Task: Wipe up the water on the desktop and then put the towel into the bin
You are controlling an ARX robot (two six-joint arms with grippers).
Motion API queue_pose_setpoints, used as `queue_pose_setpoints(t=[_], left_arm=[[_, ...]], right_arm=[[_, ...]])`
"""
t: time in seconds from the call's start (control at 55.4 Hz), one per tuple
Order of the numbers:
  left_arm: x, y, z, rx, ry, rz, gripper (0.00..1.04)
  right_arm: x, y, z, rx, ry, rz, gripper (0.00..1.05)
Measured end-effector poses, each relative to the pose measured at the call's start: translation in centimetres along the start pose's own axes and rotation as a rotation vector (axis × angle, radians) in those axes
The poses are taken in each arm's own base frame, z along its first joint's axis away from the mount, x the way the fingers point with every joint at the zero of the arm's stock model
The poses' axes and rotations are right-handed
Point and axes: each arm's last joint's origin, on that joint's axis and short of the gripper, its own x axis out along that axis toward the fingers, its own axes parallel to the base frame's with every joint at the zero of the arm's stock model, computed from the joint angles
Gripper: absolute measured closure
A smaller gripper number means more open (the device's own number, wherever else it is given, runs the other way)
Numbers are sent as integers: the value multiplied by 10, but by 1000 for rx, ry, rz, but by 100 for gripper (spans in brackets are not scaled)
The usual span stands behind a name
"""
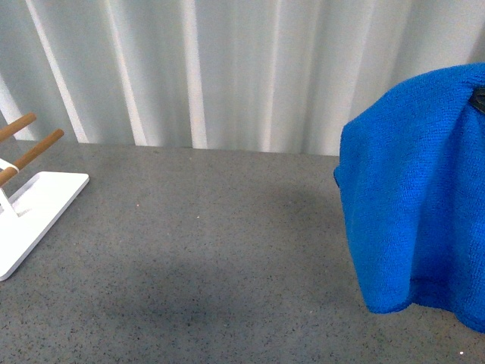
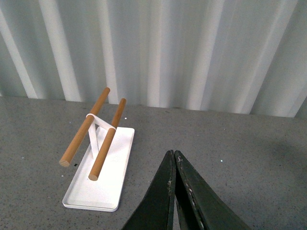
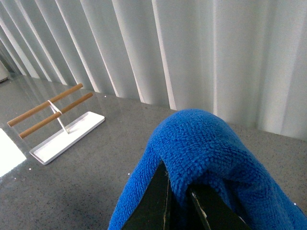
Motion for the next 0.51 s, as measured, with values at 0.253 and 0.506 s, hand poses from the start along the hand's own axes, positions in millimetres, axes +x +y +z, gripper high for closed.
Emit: queue_pose_setpoints(t=[0.253,0.506], left_arm=[[-11,-12,-7,-2,-17,-10,101],[-18,-12,-4,-2,-34,-6,101]], right_arm=[[3,6,-1,-10,12,0,101],[2,12,-4,-25,41,3,101]])
